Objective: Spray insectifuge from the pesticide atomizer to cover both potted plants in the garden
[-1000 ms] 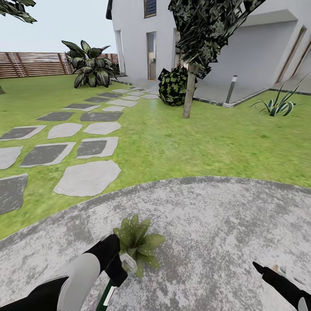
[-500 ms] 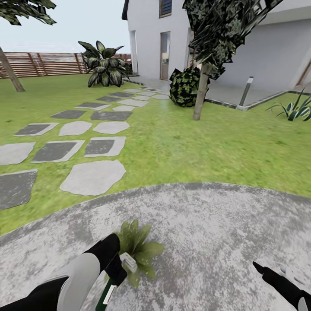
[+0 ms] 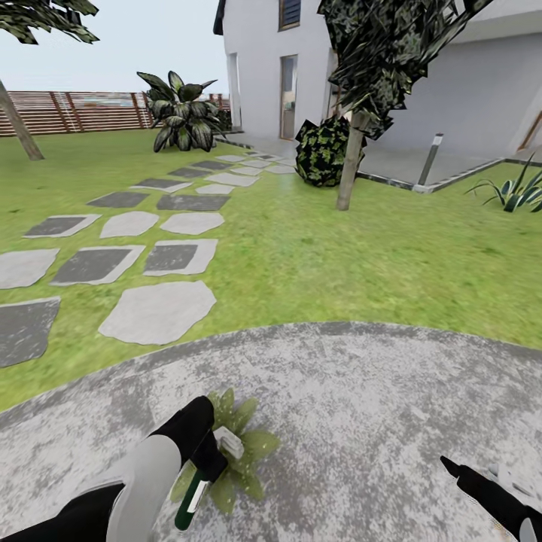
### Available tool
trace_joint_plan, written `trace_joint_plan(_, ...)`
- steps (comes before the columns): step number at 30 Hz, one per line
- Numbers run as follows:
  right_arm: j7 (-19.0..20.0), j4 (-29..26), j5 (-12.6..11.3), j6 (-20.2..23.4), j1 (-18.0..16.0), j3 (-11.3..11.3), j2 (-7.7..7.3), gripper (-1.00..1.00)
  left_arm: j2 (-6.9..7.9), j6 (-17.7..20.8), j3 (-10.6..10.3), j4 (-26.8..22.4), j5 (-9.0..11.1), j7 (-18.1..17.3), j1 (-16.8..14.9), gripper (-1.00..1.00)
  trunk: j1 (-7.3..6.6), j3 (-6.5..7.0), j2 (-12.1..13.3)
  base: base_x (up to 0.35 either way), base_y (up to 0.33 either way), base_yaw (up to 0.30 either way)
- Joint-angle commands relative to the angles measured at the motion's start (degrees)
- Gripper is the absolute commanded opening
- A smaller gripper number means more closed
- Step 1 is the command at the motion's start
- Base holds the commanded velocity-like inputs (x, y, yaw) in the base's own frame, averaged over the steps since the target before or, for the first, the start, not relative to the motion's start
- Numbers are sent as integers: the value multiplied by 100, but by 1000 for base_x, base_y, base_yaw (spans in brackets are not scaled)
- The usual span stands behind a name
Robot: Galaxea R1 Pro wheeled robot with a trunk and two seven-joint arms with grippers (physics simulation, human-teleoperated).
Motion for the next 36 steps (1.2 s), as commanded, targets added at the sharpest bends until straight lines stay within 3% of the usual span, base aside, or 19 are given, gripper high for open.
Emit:
trace_joint_plan(1,50,-5,57,23,-9,-36,6,100,-6,27,45,-13,-61,-42,-2,-100,2,-5,-2,233,-229,0)
trace_joint_plan(10,50,-5,59,23,-9,-35,5,100,-6,13,61,2,-68,-25,-2,-100,2,-5,-2,47,-66,0)
trace_joint_plan(20,46,-5,57,23,-6,-35,5,100,-6,12,62,2,-70,-17,-2,-100,2,-5,-2,-315,0,10)
trace_joint_plan(25,41,-6,56,23,-5,-36,3,100,-6,12,64,-4,-70,-16,-2,-100,2,-5,-2,-285,0,223)
trace_joint_plan(36,41,-4,64,23,-6,-32,3,100,48,12,71,-7,-79,11,-2,-100,2,-5,-2,-18,0,274)
